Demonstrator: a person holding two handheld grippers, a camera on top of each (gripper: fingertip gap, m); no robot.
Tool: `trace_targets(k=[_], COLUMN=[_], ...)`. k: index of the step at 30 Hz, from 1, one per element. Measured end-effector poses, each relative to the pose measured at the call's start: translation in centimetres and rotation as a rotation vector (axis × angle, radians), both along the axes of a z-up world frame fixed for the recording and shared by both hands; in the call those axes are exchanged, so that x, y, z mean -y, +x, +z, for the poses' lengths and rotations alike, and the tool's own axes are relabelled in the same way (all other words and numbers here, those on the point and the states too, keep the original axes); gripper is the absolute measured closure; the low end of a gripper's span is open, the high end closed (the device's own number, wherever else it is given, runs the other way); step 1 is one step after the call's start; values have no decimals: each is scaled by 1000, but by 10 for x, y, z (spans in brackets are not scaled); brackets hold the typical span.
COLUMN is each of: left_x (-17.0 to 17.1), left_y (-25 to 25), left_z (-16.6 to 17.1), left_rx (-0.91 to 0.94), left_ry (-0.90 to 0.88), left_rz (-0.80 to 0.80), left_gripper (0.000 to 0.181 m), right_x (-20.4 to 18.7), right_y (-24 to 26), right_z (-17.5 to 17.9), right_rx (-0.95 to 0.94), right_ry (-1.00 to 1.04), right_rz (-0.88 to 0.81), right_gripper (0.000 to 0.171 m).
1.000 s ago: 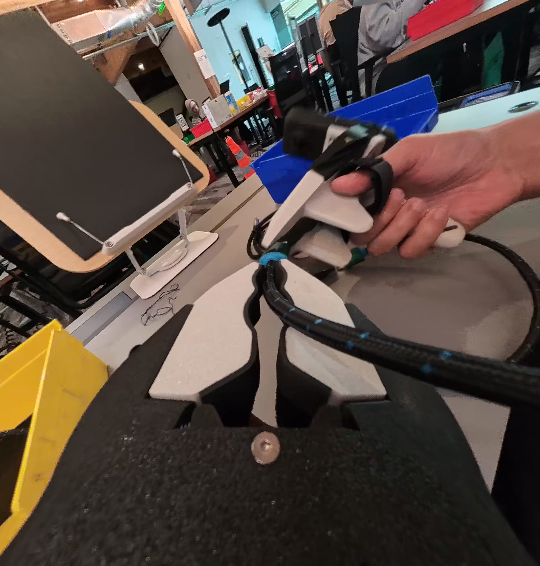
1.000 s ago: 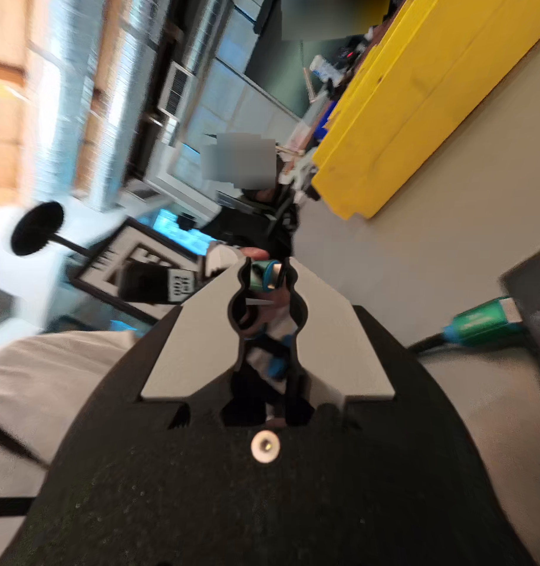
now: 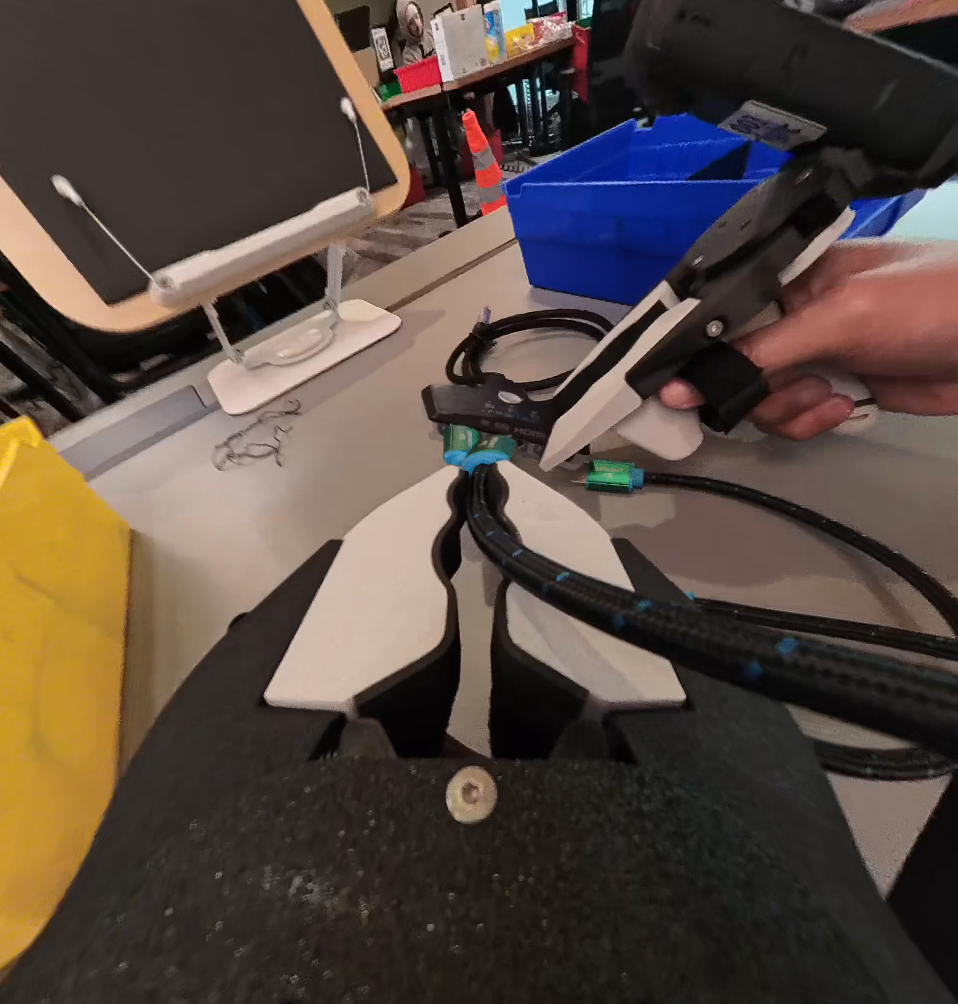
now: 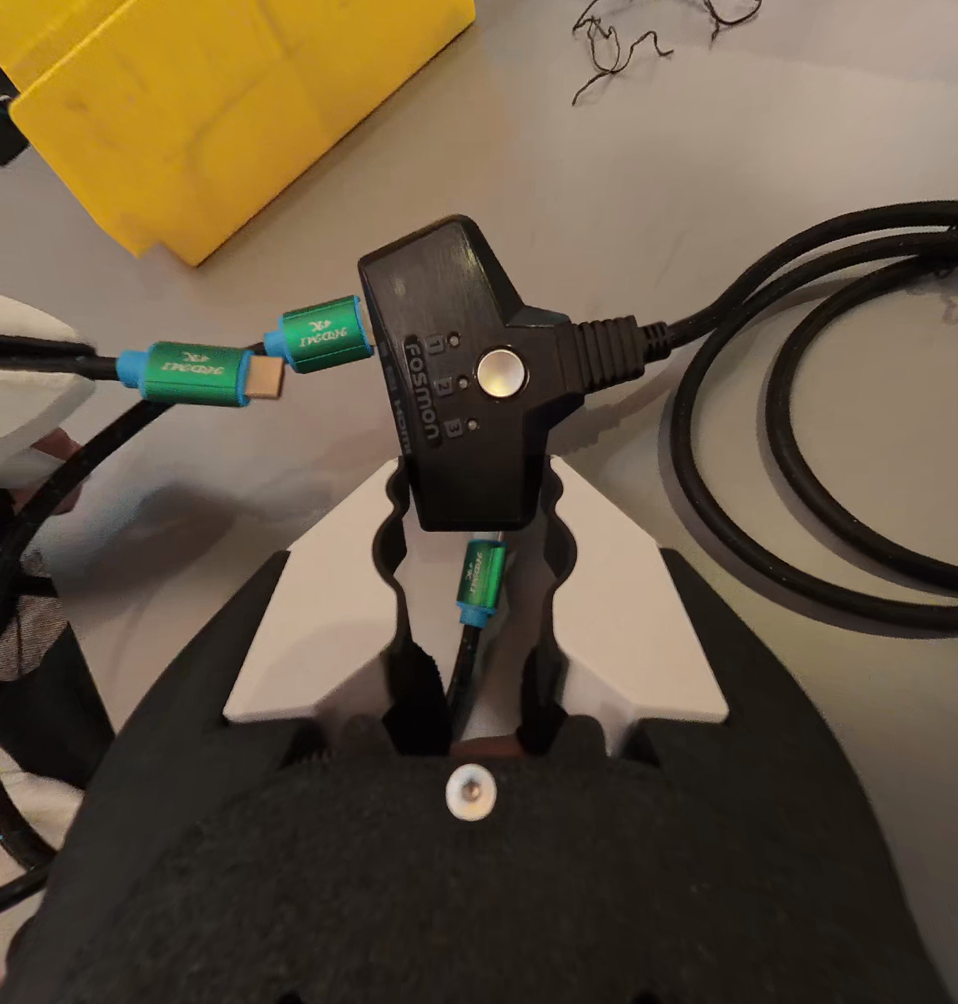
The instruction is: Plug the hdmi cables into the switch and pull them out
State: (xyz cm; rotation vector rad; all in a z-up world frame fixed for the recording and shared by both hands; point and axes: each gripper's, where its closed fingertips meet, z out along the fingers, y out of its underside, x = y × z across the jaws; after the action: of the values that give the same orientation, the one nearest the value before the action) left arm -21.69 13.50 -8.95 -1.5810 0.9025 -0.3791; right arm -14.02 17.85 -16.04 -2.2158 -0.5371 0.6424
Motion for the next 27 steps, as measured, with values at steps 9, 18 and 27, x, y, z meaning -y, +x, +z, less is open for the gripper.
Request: trace_targets(k=[9,18,27], left_x=[13,-28,13], left_y=[-14,-141,-146], left_z=[53,97,146], left_rx=[-40,765,807], left_ry=[309,-7,-33], left_rz=[7,-5,-391], left_gripper=[175,175,175], right_x=[3,0,-11], right_y=[-4,26,42], right_z=[2,45,32], right_rx=[135,-206,-197], right_ry=[64,36,10], right_rz=[18,22,-55], right_gripper=[123,123,123])
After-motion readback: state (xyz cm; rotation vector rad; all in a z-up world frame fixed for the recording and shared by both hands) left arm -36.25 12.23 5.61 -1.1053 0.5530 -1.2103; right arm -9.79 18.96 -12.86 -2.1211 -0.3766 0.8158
